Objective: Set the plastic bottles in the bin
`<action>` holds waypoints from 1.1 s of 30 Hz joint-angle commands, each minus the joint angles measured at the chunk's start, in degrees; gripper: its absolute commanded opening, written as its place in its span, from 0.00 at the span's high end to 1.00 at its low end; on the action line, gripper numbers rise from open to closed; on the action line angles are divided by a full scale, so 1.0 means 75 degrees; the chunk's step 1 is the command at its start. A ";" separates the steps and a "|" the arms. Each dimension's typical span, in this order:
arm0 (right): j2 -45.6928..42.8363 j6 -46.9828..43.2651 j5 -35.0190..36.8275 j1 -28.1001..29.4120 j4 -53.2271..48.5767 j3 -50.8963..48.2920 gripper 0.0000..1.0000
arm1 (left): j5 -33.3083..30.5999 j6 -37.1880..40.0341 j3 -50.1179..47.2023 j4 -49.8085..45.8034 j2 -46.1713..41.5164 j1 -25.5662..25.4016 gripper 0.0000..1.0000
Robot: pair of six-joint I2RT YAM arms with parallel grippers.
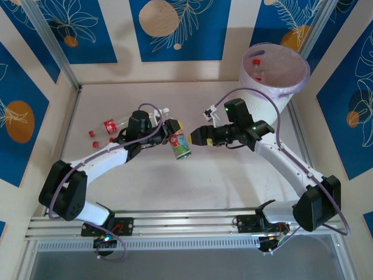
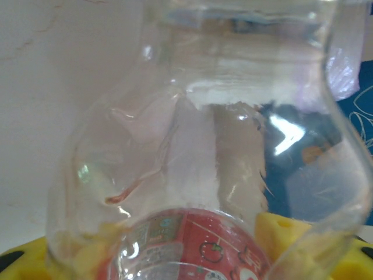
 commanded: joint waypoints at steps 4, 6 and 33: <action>0.0372 -0.0056 -0.0006 0.0083 0.0188 -0.0099 0.17 | -0.0128 -0.0375 0.0017 0.0833 0.0010 -0.0241 1.00; 0.0471 -0.0056 -0.0006 0.0093 0.0288 -0.0111 0.17 | -0.0128 -0.0394 0.0065 0.0821 0.0034 -0.0313 1.00; 0.1660 -0.0005 -0.0211 0.0563 0.1047 -0.0158 0.42 | -0.0115 -0.0973 -0.0024 0.1807 0.0403 -0.0462 1.00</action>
